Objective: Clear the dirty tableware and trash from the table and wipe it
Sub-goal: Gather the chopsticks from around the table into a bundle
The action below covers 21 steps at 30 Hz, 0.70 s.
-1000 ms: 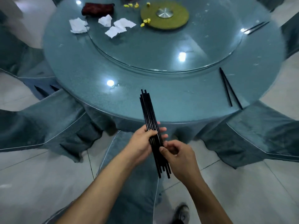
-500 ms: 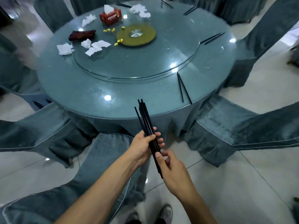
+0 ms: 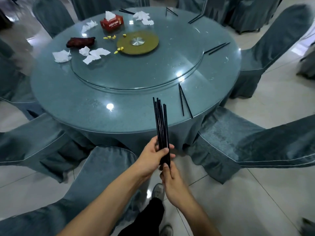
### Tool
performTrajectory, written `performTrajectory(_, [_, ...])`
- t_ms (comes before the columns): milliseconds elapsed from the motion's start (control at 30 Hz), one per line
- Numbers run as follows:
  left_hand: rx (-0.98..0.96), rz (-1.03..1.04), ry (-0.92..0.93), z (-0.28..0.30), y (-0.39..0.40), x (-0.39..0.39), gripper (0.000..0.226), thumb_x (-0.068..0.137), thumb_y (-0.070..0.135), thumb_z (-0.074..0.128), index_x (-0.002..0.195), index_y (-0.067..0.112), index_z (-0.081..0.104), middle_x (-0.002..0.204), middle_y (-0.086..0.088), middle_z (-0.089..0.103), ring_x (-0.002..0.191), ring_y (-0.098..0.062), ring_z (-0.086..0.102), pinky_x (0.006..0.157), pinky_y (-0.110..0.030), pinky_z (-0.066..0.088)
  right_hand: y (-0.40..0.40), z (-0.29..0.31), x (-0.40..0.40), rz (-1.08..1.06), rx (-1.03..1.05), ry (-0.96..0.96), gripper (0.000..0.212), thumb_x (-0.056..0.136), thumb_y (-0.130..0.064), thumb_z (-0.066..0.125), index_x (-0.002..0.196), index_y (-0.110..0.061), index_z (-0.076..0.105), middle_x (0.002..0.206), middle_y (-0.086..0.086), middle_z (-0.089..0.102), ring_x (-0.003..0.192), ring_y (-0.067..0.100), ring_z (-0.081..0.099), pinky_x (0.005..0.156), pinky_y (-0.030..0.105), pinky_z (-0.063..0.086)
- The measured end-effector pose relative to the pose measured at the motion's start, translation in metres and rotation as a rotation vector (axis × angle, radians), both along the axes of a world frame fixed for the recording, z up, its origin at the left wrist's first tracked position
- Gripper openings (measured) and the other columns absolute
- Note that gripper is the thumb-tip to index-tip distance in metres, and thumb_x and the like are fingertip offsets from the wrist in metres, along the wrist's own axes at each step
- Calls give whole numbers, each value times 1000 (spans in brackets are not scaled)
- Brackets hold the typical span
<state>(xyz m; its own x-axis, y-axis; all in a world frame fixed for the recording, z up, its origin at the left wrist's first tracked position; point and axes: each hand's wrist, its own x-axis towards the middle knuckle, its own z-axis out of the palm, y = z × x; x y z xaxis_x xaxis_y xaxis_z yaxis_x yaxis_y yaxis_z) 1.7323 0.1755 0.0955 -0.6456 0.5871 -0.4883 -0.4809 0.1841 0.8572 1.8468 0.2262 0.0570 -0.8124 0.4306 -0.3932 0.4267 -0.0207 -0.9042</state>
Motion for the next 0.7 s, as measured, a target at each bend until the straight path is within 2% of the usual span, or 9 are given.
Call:
performTrajectory(100, [-41, -1, 34, -7, 12, -14, 32, 101, -3, 51, 128, 14, 53, 106, -5, 76, 93, -26, 75, 95, -62, 51, 12, 2, -16, 19, 21, -31, 54, 96, -63, 29, 141, -37, 41, 112, -16, 50, 104, 8, 52, 93, 29, 44])
performTrajectory(167, [-40, 9, 1, -11, 23, -30, 34, 100, -5, 52, 130, 12, 53, 104, -8, 77, 94, -27, 75, 94, -58, 54, 23, -3, -32, 16, -16, -26, 64, 91, -68, 30, 144, -33, 42, 115, -13, 50, 103, 7, 48, 92, 30, 43])
performTrajectory(233, [-40, 31, -53, -14, 34, -50, 33, 98, -8, 54, 128, 8, 56, 103, -10, 77, 92, -27, 76, 86, -45, 60, 39, -7, -51, 23, -18, -31, 53, 98, -60, 33, 135, -26, 51, 101, -11, 54, 92, 4, 50, 84, 27, 43])
performTrajectory(300, [-34, 48, -108, -16, 45, -73, 29, 97, -9, 54, 121, 4, 62, 101, -10, 78, 88, -24, 76, 77, -38, 60, 55, -6, -70, 22, -75, -19, 34, 106, -42, 35, 119, -21, 58, 80, -8, 54, 71, 2, 49, 68, 23, 43])
performTrajectory(400, [-23, 7, -170, -12, 63, -106, 26, 99, -8, 52, 115, 8, 63, 97, -7, 78, 85, -21, 76, 53, -29, 54, 75, -2, -99, 1, -245, 2, 25, 109, -22, 36, 99, -9, 55, 63, -5, 47, 54, 6, 41, 51, 21, 34])
performTrajectory(433, [-14, -13, -195, -12, 68, -117, 24, 99, -8, 51, 115, 7, 62, 99, -8, 78, 88, -22, 75, 52, -28, 54, 81, -3, -108, -11, -294, 6, 25, 109, -20, 37, 96, -7, 54, 61, -4, 48, 53, 8, 40, 50, 21, 34])
performTrajectory(533, [45, -71, -243, -12, 89, -147, 21, 99, -7, 53, 117, 3, 58, 104, -15, 76, 96, -27, 74, 77, -33, 61, 98, -5, -135, -28, -349, 13, 26, 109, -21, 38, 93, -7, 54, 61, -3, 52, 54, 12, 44, 51, 24, 37])
performTrajectory(567, [49, -73, -243, -15, 97, -155, 21, 99, -6, 53, 118, 2, 57, 102, -16, 76, 96, -28, 74, 80, -35, 61, 106, -6, -142, -34, -354, 3, 26, 109, -21, 39, 92, -8, 55, 62, -3, 53, 54, 13, 45, 52, 25, 37])
performTrajectory(700, [13, 5, -231, -23, 126, -172, 22, 100, -7, 51, 117, 3, 59, 91, -14, 71, 80, -24, 73, 62, -27, 59, 136, -15, -164, 59, -229, -40, 30, 108, -28, 40, 90, -12, 58, 66, 1, 57, 56, 16, 51, 57, 32, 45])
